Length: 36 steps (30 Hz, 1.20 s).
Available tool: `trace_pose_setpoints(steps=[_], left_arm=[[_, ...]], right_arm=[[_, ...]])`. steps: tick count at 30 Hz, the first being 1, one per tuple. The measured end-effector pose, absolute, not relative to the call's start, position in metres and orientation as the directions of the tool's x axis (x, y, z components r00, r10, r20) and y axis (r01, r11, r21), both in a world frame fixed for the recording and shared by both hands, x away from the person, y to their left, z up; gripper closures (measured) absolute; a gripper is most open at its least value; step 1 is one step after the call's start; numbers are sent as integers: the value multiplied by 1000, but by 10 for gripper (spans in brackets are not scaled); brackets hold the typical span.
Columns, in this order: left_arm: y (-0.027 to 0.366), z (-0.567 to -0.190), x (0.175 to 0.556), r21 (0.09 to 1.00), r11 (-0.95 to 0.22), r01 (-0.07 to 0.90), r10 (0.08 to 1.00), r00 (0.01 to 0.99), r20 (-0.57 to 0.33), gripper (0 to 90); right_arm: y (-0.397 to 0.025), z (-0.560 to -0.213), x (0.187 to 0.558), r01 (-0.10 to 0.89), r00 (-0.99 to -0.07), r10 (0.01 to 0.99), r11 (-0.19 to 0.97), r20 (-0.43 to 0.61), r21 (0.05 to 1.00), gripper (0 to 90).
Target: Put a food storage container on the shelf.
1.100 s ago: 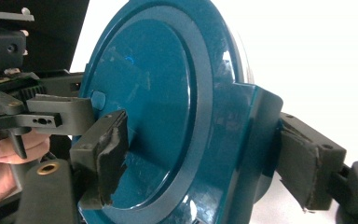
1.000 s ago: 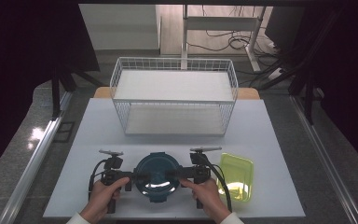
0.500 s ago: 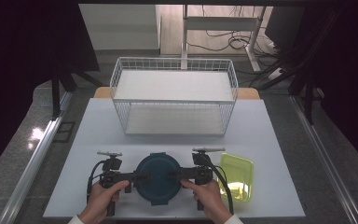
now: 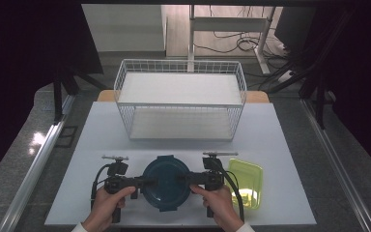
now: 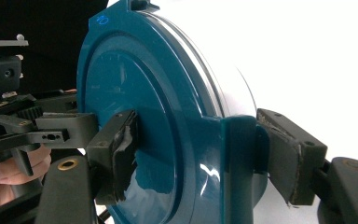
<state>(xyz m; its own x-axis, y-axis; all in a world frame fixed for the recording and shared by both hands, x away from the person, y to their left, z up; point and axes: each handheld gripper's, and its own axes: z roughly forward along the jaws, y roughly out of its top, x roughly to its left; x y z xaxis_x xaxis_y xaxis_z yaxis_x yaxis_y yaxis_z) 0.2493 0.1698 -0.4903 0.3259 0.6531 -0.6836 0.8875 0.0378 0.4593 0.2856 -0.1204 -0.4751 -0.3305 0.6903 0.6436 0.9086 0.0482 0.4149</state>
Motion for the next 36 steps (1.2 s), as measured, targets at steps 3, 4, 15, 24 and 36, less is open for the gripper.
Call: trace_pose_setpoints(steps=[3, 4, 15, 24, 36], left_arm=[[167, -487, 249, 474, 30, 880, 652, 342, -677, 339], [167, -485, 250, 478, 27, 878, 650, 348, -676, 339], [157, -470, 252, 506, 23, 862, 638, 377, -672, 339], [146, -451, 258, 537, 7, 844, 629, 413, -658, 338], [141, -432, 272, 555, 8, 832, 629, 427, -649, 339]], right_arm=[[-123, -471, 283, 903, -337, 693, 46, 637, 428, 314], [-123, -469, 283, 899, -342, 695, 46, 633, 436, 314], [-133, -450, 281, 877, -368, 707, 48, 604, 478, 313], [-143, -428, 281, 859, -385, 716, 46, 582, 511, 309], [-149, -409, 293, 846, -395, 719, 43, 572, 531, 310]])
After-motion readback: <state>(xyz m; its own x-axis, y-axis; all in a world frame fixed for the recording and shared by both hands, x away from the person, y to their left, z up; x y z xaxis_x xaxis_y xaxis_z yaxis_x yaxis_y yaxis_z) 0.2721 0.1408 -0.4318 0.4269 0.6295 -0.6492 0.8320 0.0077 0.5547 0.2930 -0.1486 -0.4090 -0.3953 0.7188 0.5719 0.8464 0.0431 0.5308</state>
